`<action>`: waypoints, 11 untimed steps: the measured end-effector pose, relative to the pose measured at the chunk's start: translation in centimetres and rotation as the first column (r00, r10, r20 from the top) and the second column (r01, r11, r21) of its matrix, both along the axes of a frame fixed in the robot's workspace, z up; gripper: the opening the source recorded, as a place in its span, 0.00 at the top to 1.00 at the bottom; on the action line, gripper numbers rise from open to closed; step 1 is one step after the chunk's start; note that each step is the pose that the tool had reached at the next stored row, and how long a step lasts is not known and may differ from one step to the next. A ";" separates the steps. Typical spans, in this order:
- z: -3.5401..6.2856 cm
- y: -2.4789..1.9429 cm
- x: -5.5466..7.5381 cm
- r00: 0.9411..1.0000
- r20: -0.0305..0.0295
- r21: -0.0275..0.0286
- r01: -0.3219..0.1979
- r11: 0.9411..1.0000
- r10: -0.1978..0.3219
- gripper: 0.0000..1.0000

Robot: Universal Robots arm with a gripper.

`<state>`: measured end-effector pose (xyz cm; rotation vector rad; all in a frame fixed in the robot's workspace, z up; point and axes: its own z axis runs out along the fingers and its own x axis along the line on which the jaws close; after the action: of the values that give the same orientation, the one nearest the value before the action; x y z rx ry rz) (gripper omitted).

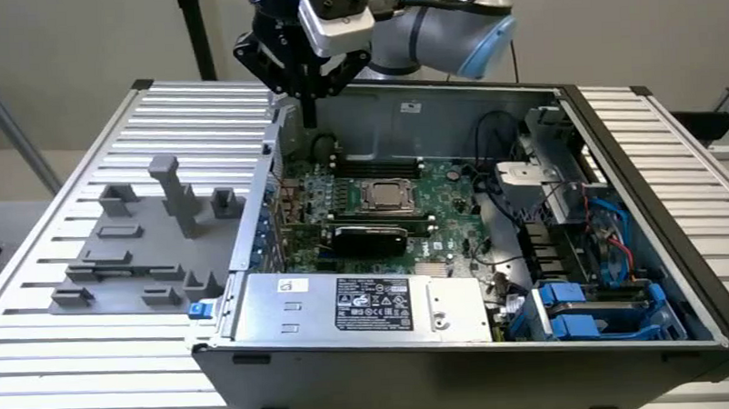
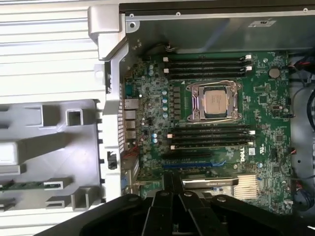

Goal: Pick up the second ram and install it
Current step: 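Reach for the second ram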

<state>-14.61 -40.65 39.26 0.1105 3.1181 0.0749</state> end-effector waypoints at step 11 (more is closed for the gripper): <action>-0.19 -1.26 -5.0 1.000 0.000 0.000 0.000 1.000 0.000 1.00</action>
<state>-19.65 -41.91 39.07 0.1103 3.1179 0.0751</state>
